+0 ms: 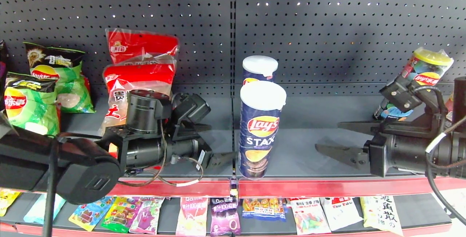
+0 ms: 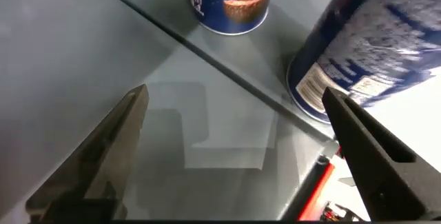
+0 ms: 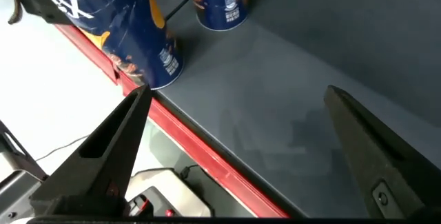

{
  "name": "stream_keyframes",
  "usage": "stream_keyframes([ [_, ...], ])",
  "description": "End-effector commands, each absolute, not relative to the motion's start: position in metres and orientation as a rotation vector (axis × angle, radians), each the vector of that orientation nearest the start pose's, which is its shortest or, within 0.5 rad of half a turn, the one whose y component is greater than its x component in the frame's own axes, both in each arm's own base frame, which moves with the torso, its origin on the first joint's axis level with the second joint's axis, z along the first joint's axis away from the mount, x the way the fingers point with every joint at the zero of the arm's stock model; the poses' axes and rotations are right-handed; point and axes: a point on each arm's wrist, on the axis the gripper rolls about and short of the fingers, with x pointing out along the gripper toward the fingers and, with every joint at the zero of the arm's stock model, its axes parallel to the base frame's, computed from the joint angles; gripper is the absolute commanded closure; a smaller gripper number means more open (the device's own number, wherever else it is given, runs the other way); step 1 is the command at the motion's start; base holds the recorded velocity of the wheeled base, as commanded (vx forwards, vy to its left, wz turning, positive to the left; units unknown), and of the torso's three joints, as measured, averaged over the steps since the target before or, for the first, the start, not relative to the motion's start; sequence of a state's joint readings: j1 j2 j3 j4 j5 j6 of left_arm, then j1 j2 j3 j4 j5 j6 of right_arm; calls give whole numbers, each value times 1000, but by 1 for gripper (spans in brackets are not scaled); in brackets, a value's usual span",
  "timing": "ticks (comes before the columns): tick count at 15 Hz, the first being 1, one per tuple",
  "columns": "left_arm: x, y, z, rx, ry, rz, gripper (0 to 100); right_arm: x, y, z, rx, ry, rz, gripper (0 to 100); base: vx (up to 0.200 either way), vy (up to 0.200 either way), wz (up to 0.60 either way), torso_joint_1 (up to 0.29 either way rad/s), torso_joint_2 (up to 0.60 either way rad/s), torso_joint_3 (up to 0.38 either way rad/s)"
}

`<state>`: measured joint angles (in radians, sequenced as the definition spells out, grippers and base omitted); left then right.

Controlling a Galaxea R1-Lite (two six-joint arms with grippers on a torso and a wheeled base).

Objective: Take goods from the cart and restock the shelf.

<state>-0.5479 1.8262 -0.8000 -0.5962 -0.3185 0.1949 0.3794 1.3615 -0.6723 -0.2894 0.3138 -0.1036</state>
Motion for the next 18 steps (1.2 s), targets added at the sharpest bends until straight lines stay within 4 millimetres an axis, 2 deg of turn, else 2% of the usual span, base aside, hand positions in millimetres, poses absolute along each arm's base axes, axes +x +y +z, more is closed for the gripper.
stream_keyframes([
  [1,274,-179,134,233,363,-903,0,196,84,203,-109,365,698,0,0,0,0,0,0,0],
  [7,276,-181,132,234,366,-906,0,196,83,203,-108,365,695,0,0,0,0,0,0,0],
  [10,269,-172,139,225,359,-890,0,195,83,198,-109,382,697,0,0,0,0,0,0,0],
  [12,255,-153,150,217,341,-847,0,192,83,189,-111,418,700,0,0,0,0,0,0,0],
  [13,239,-134,161,202,317,-789,0,189,82,183,-112,440,702,0,0,0,0,0,0,0],
  [14,231,-128,166,195,307,-758,0,189,82,181,-112,444,702,0,0,0,0,0,0,0],
  [15,211,-114,175,182,291,-663,0,189,82,180,-111,451,701,0,0,0,0,0,0,0],
  [18,176,-90,199,170,267,-468,0,193,82,179,-111,459,697,0,0,0,0,0,0,0],
])
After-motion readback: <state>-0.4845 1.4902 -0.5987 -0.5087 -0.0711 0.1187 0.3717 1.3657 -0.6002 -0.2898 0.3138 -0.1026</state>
